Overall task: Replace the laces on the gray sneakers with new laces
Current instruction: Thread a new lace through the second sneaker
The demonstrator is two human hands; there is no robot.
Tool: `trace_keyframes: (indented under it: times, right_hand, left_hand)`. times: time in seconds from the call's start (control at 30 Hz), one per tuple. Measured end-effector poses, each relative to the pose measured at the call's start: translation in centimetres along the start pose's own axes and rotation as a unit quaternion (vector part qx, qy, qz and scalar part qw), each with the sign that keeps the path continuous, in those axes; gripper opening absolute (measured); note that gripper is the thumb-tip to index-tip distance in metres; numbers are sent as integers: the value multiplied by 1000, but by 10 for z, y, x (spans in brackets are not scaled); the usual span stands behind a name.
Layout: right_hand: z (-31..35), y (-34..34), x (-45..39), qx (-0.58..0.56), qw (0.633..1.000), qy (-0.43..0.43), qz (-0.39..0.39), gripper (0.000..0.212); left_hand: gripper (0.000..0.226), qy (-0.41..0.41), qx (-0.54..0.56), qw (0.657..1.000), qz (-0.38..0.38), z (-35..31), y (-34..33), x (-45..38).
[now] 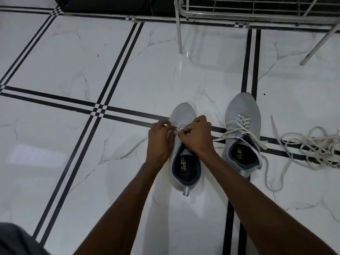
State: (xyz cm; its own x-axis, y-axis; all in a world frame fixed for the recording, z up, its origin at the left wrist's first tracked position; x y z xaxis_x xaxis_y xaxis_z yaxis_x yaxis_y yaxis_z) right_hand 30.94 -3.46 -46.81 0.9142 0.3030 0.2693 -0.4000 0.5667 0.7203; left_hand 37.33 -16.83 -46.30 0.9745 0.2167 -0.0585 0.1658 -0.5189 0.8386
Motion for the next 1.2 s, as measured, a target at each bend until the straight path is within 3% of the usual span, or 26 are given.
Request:
trace_keyframes:
  times: [0.1, 0.17, 0.23, 0.3, 0.37, 0.43, 0.5, 0.6, 0.77, 0.87, 0.97, 1.03, 1.1, 1.2]
  right_hand:
    - [1, 4, 5, -4, 1000, -10, -17, 18]
    - [1, 6, 7, -8, 999, -19, -25, 14]
    - [1, 8, 9, -11, 999, -22, -29, 14]
    - [1, 8, 9, -12, 999, -18, -28, 14]
    - [0, 5, 7, -12, 1000, -14, -23, 16]
    - [-1, 2, 3, -1, 1000, -2, -13, 21]
    - [-2, 2, 2, 0, 1000, -6, -12, 21]
    - [-2, 2, 3, -4, 1000, -9, -17, 17]
    - [0, 5, -5, -45, 998, 40, 13, 19]
    - [1, 36, -8, -96, 990, 22, 102, 22]
    - [-5, 68, -9, 13, 976, 4, 218, 15]
    - [-8, 87, -9, 33, 971, 0, 237, 5]
    - [-12, 100, -9, -58, 972, -14, 229, 9]
    - [-13, 105, -8, -184, 956, -39, 225, 15]
  left_hand:
    - [14, 72, 20, 995, -72, 6, 10, -6]
    - [13, 182, 70, 968, -158, 28, 33, -5]
    - [9, 272, 69, 947, -154, 49, 44, 1]
    - [24, 217, 16, 971, -103, 39, 41, 5]
    - [40, 70, -24, 996, -41, 17, 23, 5]
    - [30, -12, -35, 999, 15, 0, 1, 4]
    - [13, 24, -7, 1000, 13, -2, -4, -3]
    - [11, 88, -10, 996, -9, 10, 2, -9]
    - [16, 70, 86, 993, -30, 10, 7, 3]
    - [19, 53, 137, 988, -40, -17, 3, 8]
    - [22, 31, 181, 983, 8, -36, -3, 0]
    - [25, 18, 199, 978, 63, -43, -5, -6]
    - [28, 8, 201, 975, 98, -51, -3, -12]
    - [17, 30, 210, 973, 88, -54, 3, -22]
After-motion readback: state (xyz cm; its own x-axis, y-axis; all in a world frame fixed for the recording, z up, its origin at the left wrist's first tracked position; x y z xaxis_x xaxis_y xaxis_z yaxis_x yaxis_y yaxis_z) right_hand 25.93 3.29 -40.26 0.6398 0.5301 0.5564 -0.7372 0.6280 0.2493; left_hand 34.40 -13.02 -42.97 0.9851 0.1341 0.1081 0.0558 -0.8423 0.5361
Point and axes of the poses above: each hand's wrist, its own x-axis away from the middle knuckle, its own y-axis out of the back of the hand, z = x × y, the point moved 3 cm from there along -x, towards the middle knuckle, and after that the axes turned 5 degrees about z, right-handed, at the moved point
